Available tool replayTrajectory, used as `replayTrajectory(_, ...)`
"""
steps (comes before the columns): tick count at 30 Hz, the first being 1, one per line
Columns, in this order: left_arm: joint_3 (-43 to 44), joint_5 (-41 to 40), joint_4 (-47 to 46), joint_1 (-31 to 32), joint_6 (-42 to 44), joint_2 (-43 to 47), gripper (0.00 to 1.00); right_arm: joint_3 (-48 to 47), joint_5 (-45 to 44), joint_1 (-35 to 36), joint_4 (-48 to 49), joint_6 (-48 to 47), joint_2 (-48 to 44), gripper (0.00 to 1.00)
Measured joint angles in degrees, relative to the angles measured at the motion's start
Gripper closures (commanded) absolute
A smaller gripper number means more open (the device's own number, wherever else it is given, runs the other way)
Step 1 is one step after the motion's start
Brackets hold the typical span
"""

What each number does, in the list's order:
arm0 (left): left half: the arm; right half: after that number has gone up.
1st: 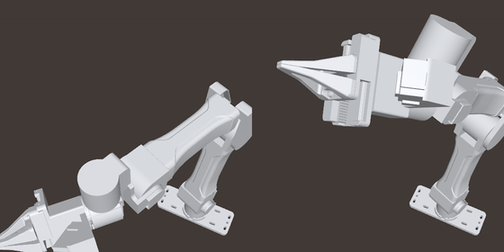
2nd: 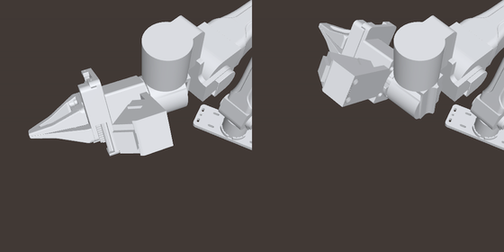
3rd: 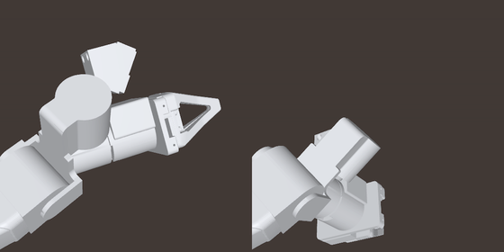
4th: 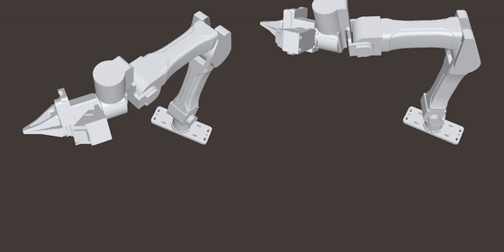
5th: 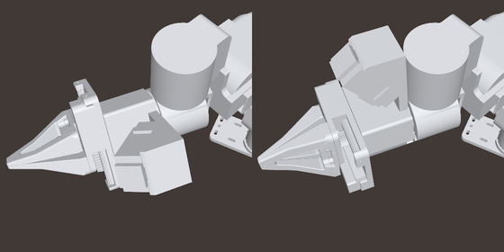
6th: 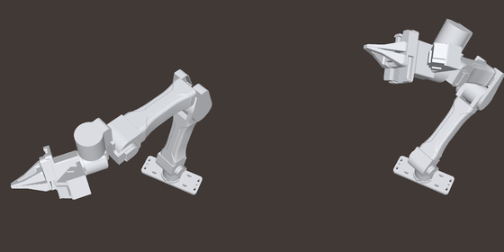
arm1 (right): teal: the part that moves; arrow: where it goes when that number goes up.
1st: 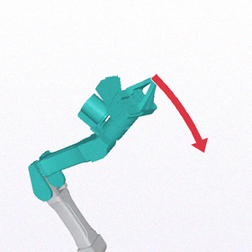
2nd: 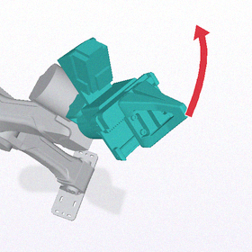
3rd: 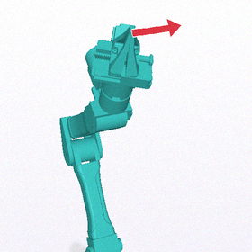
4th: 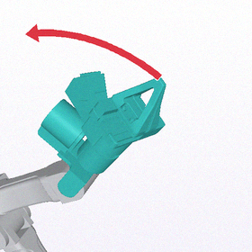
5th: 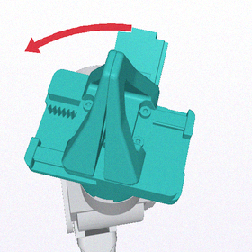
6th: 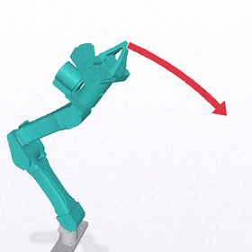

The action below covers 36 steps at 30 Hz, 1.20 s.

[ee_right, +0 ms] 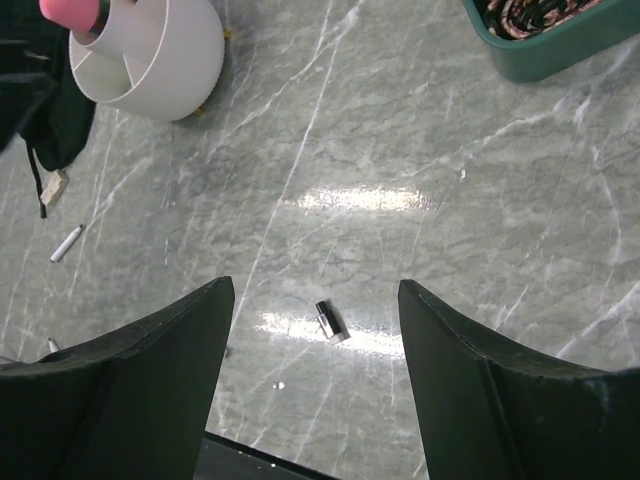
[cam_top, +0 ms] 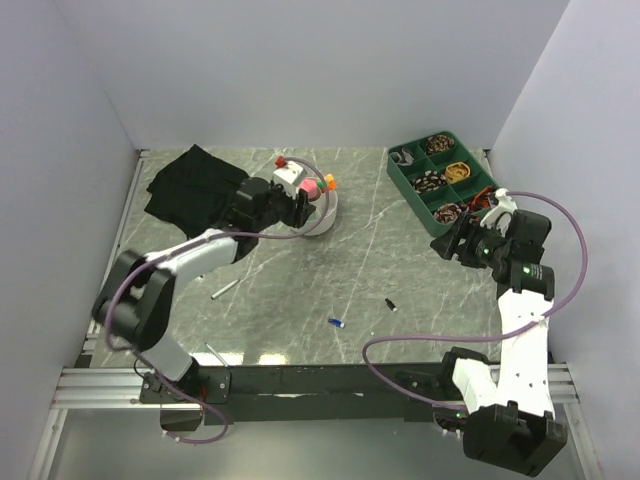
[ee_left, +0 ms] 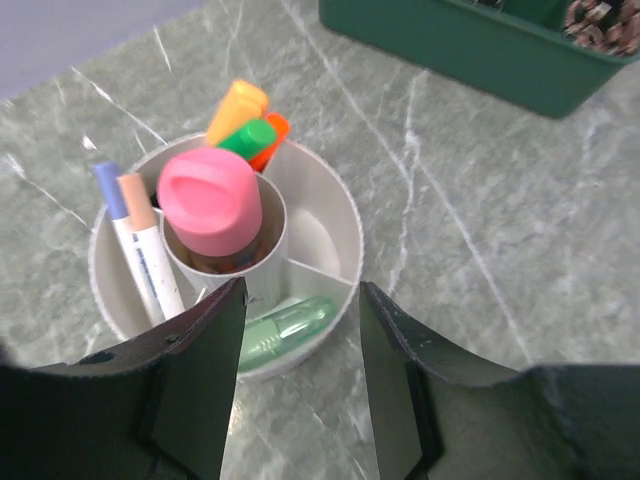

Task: Sort the stationery into containers
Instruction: Place the stationery in the storage box, then pick up the stationery from the center of the board.

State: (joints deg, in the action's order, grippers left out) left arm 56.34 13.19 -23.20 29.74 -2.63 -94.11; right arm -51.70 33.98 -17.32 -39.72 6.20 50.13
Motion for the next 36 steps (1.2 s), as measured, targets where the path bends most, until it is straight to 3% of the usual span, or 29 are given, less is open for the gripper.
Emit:
replayTrajectory(7,-0.1,1.2,9.9,0.2,0.2,17.4,0.43,4.1,1.3,-0.1,0.9,2.2,-3.9,0.25)
replayTrajectory(12,-0.1,2.6,19.7,0.5,2.7,25.1,0.41,7.0,2.7,-0.2,1.6,3.8,-6.8,0.24)
replayTrajectory(21,-0.2,2.4,36.3,1.7,6.1,28.3,0.38,12.4,3.6,-0.2,2.0,5.1,-11.4,0.24)
replayTrajectory(36,-1.7,1.9,38.6,2.4,6.6,27.9,0.38,11.9,3.9,-0.2,1.8,5.2,-11.8,0.23)
